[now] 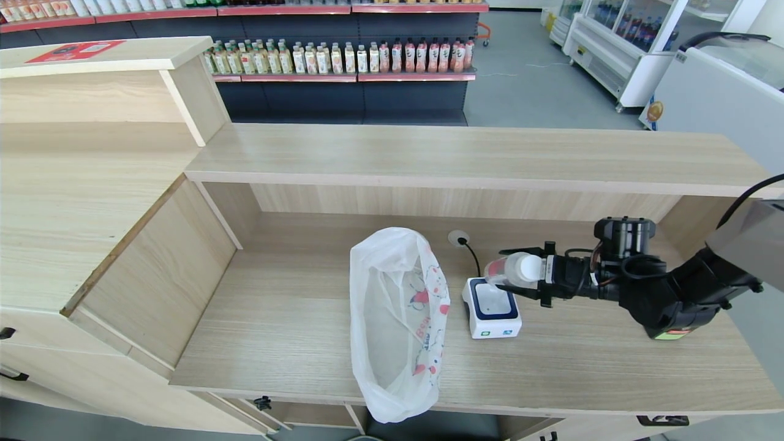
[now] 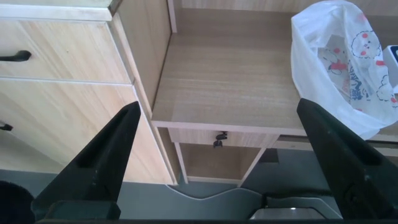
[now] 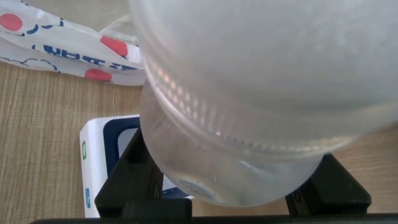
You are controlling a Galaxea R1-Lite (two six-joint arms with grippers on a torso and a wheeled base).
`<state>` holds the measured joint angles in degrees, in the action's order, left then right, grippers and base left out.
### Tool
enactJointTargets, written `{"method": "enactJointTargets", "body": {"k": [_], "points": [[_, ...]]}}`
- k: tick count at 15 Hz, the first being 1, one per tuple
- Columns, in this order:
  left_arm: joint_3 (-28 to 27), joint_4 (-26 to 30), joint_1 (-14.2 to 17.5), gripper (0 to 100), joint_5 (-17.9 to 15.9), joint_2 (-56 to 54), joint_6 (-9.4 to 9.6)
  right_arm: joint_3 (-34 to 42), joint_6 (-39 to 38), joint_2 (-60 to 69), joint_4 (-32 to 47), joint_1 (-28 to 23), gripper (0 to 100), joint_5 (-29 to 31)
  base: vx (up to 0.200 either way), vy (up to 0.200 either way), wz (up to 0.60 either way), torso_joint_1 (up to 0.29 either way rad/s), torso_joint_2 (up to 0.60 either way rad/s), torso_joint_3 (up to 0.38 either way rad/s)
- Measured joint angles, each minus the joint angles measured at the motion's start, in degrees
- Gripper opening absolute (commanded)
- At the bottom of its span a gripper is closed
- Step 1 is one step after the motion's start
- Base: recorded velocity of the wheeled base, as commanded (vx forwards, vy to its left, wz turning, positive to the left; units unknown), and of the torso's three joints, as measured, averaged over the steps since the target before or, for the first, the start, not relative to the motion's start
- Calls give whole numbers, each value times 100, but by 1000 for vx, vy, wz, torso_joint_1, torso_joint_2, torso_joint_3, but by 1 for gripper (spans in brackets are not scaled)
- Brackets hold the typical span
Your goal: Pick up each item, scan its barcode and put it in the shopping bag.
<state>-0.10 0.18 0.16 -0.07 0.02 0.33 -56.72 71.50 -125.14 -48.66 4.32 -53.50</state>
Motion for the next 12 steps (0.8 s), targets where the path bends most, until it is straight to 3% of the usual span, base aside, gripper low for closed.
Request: {"method": "enactJointTargets", "body": {"k": [12], "points": [[0,0,0,100,0,0,0,-66,76,-133,-5,6,0,-4,0,0,0,0,0,0]]}}
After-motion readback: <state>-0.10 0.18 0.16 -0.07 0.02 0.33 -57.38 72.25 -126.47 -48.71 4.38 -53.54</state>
